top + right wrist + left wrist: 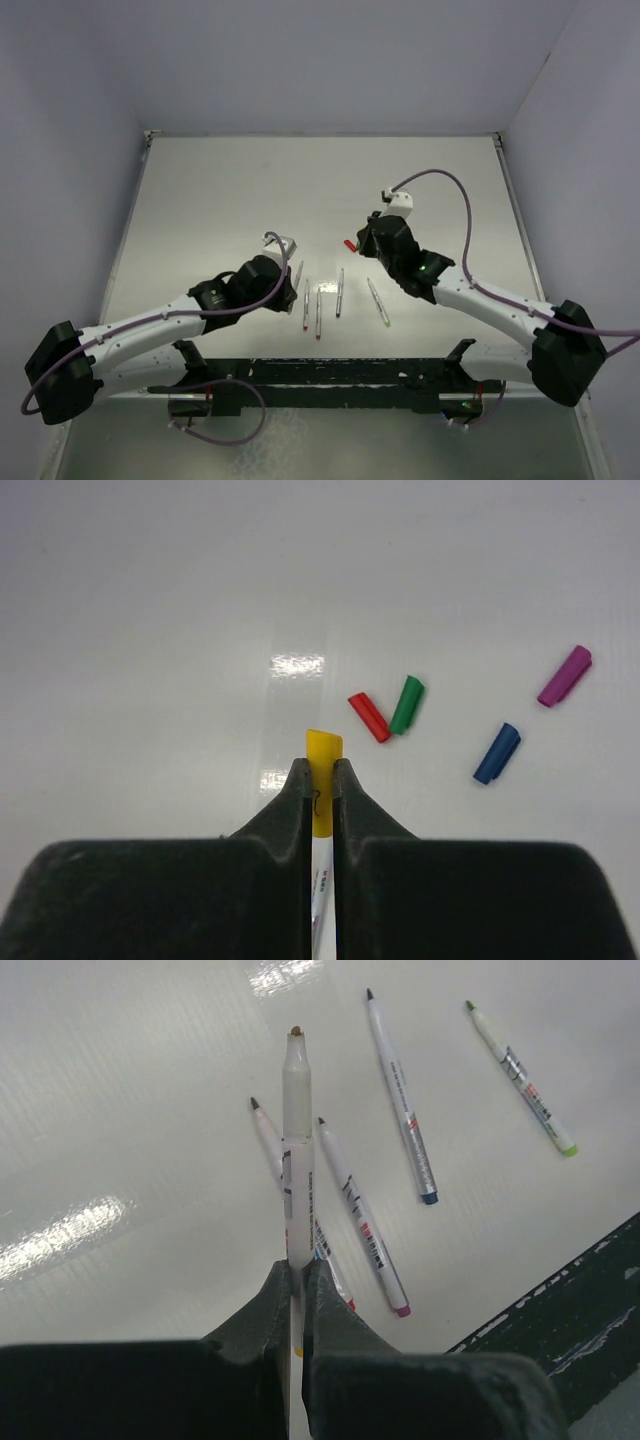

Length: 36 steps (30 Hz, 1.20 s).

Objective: Insert the pens into the pen caps

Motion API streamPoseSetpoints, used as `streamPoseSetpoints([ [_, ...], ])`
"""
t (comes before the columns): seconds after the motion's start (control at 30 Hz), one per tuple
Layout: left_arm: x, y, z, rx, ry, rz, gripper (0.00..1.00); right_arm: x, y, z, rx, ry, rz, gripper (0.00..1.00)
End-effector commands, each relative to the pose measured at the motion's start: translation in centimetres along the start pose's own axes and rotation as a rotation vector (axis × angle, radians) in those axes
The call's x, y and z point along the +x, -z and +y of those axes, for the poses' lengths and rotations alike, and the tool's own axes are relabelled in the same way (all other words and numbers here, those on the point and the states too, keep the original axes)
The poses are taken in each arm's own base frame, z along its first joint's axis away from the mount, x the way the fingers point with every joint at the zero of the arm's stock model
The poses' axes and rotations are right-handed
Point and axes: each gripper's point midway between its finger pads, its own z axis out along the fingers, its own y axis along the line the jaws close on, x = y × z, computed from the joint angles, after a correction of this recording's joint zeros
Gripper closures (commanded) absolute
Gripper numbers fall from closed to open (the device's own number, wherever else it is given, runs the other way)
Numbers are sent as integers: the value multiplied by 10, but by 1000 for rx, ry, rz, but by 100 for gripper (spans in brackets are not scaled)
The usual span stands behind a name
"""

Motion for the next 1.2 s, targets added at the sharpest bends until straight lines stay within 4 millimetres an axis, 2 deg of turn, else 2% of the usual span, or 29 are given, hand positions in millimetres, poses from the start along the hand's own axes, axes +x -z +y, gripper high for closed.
streamPoseSetpoints([
  [0.0,-35,3,-41,177,-31,-135,100,-36,27,39,-267,-9,-145,100],
  [0.17,-50,10,-73,295,-54,-218,100,-51,67,69,-543,-12,-250,100],
  [0.33,-60,20,-101,408,-51,-292,100,-68,103,86,-728,-39,-349,100],
  [0.4,-64,25,-110,451,-32,-324,100,-78,121,90,-797,-65,-408,100],
  [0.6,-67,34,-121,524,57,-364,100,-95,154,87,-899,-136,-522,100],
  [0.7,-72,42,-129,566,86,-385,100,-96,164,85,-939,-168,-552,100],
  [0.93,-81,62,-150,700,133,-440,100,-90,169,80,-976,-218,-558,100],
  [1.17,-80,64,-164,755,108,-440,100,-94,177,83,-1020,-259,-570,100],
])
